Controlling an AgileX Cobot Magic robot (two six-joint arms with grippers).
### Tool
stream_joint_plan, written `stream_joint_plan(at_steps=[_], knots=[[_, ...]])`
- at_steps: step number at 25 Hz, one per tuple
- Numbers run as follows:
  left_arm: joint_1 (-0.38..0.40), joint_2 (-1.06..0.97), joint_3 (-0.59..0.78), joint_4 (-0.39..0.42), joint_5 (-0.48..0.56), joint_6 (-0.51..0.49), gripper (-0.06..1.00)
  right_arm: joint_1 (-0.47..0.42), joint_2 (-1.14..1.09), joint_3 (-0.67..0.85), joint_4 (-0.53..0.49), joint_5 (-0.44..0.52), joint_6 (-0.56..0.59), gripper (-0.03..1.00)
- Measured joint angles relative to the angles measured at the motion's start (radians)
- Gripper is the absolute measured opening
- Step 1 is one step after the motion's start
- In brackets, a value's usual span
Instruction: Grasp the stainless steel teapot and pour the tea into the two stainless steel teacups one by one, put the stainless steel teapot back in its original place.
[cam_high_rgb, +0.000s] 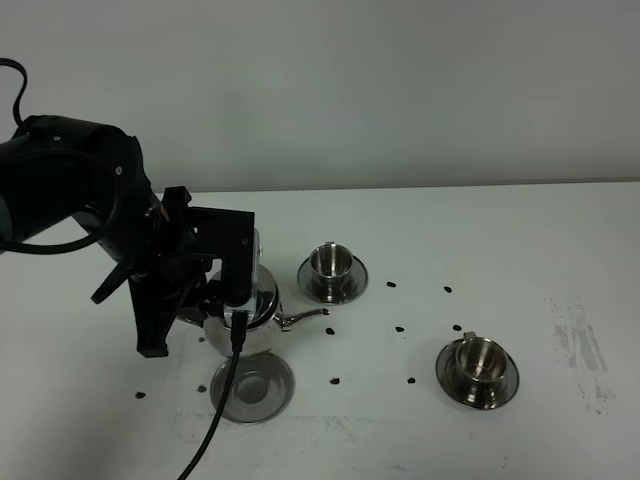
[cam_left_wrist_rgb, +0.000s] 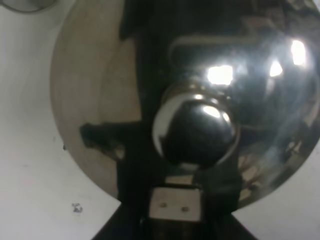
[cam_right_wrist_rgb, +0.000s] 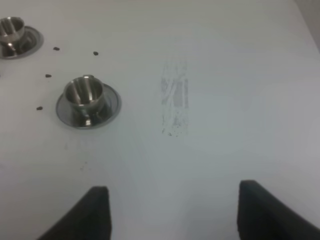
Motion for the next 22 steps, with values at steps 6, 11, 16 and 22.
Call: stream_joint_plan(at_steps=[6, 11, 16, 22], knots=[[0.005, 0.0, 0.0, 0.005, -0.025, 0.04, 0.26, 0.0, 0.0, 0.0, 0.0, 0.0, 0.0, 0.56], [0.007, 0.0, 0.0, 0.032, -0.046, 0.066, 0.26, 0.0, 0.0, 0.0, 0.0, 0.0, 0.0, 0.56], [0.01, 0.0, 0.0, 0.077, -0.076, 0.072, 0.26, 0.0, 0.0, 0.0, 0.0, 0.0, 0.0, 0.56], [0.011, 0.0, 0.0, 0.106, -0.108, 0.081, 0.26, 0.0, 0.0, 0.0, 0.0, 0.0, 0.0, 0.56]])
